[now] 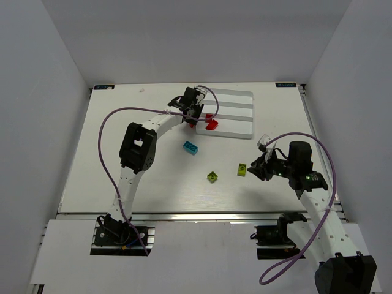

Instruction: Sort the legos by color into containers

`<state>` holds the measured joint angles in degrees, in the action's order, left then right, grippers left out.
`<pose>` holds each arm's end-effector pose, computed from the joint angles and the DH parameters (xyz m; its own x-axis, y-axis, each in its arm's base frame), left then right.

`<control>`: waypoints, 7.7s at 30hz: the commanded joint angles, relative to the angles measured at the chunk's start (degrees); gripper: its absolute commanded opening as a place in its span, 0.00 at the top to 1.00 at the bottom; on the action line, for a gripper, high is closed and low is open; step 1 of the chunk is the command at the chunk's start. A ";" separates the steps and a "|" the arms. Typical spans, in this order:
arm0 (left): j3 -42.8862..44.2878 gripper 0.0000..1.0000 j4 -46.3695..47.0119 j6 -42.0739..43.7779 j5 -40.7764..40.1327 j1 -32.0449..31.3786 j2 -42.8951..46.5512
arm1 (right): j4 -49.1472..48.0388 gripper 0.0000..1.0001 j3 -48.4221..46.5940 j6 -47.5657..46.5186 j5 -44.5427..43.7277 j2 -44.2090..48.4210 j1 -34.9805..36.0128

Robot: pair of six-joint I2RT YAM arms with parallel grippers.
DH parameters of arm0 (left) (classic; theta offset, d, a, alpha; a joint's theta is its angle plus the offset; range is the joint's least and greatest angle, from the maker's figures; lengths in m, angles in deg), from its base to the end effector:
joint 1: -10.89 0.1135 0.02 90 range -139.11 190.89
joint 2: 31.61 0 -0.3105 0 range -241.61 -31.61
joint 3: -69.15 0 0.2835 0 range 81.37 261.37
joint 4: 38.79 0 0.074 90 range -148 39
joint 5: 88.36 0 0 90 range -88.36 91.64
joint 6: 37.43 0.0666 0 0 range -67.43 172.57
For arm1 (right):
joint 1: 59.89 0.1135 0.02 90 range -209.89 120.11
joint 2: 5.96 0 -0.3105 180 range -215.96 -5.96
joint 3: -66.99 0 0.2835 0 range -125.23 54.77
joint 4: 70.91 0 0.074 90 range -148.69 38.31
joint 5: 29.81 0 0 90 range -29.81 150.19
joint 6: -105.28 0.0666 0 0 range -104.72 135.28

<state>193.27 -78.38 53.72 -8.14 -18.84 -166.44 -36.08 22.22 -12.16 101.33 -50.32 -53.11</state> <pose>0.5324 -0.2910 0.1736 -0.6601 0.3997 -0.6360 0.4078 0.9017 0.1435 0.1775 0.0652 0.2624 -0.2088 -0.3743 -0.9035 -0.8159 0.5761 -0.0501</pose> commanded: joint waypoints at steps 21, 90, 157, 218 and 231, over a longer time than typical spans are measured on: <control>-2.82 0.78 4.07 -0.44 -4.27 0.21 2.45 | -0.02 0.63 -1.02 -0.68 1.31 0.15 0.07; -71.73 0.18 7.25 -10.11 -8.94 1.88 90.09 | -11.19 0.11 -18.50 26.03 -32.18 -48.01 39.26; -65.07 0.33 27.82 -33.04 23.86 -12.43 60.58 | -5.72 1.00 -57.48 30.69 -27.80 -59.30 2.90; 15.02 0.83 4.69 -2.66 24.09 -7.10 0.97 | -1.52 1.00 -18.86 21.90 19.06 -18.48 -32.01; 9.48 0.85 17.53 23.46 25.79 -4.19 -1.84 | -2.22 0.99 -18.07 22.52 20.20 -18.75 -32.54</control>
<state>201.90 -66.36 72.76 19.16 -23.26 -167.55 -36.52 4.03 10.39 119.78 -69.59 -85.04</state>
